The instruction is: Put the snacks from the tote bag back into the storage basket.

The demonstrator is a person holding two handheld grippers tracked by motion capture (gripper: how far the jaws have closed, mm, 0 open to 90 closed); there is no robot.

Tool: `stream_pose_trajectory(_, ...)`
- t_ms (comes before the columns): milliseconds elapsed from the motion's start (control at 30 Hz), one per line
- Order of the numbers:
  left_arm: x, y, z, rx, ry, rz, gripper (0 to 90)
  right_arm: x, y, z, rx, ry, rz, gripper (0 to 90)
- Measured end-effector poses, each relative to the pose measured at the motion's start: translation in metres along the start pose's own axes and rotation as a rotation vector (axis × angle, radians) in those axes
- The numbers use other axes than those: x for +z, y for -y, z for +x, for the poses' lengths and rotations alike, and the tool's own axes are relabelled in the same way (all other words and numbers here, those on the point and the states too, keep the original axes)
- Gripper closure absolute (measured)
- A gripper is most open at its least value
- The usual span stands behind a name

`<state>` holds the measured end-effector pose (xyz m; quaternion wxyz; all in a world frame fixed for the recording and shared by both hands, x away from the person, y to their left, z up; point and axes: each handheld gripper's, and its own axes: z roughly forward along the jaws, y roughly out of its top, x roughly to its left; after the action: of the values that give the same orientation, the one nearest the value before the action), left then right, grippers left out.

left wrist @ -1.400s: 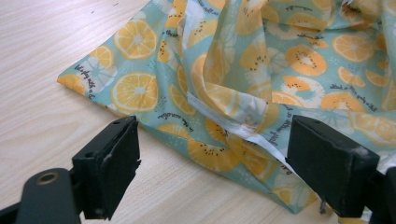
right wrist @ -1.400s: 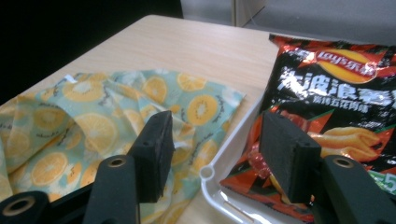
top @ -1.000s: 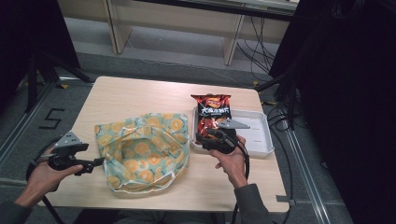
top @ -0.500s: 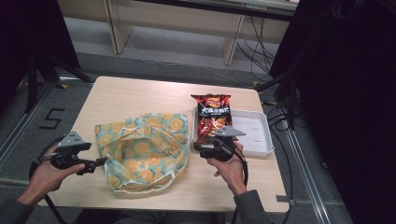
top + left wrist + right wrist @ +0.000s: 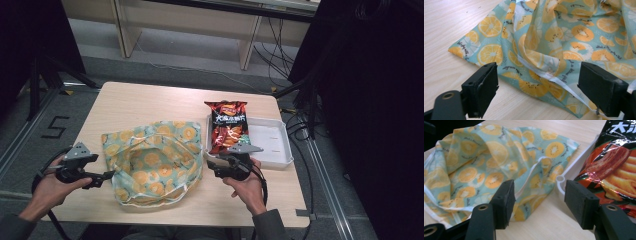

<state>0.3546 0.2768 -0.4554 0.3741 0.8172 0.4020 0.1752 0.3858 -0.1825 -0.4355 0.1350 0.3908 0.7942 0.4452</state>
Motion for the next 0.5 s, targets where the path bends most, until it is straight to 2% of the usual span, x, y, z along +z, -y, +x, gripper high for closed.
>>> stream_pose_trajectory(33,0.001,0.0,-0.001,-0.016,-0.001,-0.005,15.7,-0.003,0.001,0.001,0.0,0.0,0.01,42.1)
stream_pose_trajectory(67,0.0,0.0,0.0,-0.005,-0.001,0.008,15.7,-0.002,0.002,0.001,-0.001,-0.002,-0.003,41.9)
stream_pose_trajectory(100,0.001,0.0,-0.002,-0.019,0.002,-0.001,15.7,-0.005,0.003,0.0,-0.007,-0.006,0.005,41.6)
stream_pose_trajectory(133,0.0,0.0,0.0,0.01,-0.002,0.005,15.7,-0.005,0.003,0.0,-0.007,-0.006,0.005,41.6)
stream_pose_trajectory(167,0.0,0.0,-0.001,0.008,0.002,-0.002,15.8,-0.006,0.004,0.001,0.007,-0.001,0.016,41.3)
stream_pose_trajectory(233,0.001,0.0,-0.002,0.001,0.0,-0.002,15.8,-0.005,0.007,-0.001,-0.019,-0.007,0.012,41.2)
stream_pose_trajectory(267,0.002,0.0,-0.002,0.001,-0.002,-0.017,15.7,-0.006,0.008,0.0,-0.006,-0.005,0.027,41.2)
stream_pose_trajectory(300,0.002,0.0,-0.003,-0.006,-0.002,-0.015,15.7,-0.006,0.01,-0.001,-0.017,-0.007,0.017,40.6)
stream_pose_trajectory(333,0.001,-0.001,-0.002,0.017,0.001,0.008,15.7,-0.007,0.011,0.001,0.0,-0.012,0.019,40.1)
stream_pose_trajectory(367,0.001,-0.001,-0.002,0.017,0.001,0.008,15.8,-0.007,0.011,0.001,0.0,-0.012,0.019,40.1)
stream_pose_trajectory(400,0.002,0.0,-0.004,0.009,-0.002,-0.017,15.8,-0.008,0.011,0.003,0.024,-0.009,0.026,39.7)
stream_pose_trajectory(433,0.001,-0.001,-0.005,-0.001,0.003,-0.015,15.7,-0.01,0.012,0.001,-0.012,0.004,0.028,39.6)
stream_pose_trajectory(467,0.001,0.0,-0.007,-0.017,0.007,-0.018,15.8,-0.009,0.012,0.0,-0.034,-0.008,0.01,39.4)
stream_pose_trajectory(500,0.0,0.001,-0.007,-0.007,0.0,-0.018,15.7,-0.01,0.014,0.005,0.014,-0.004,0.015,38.9)
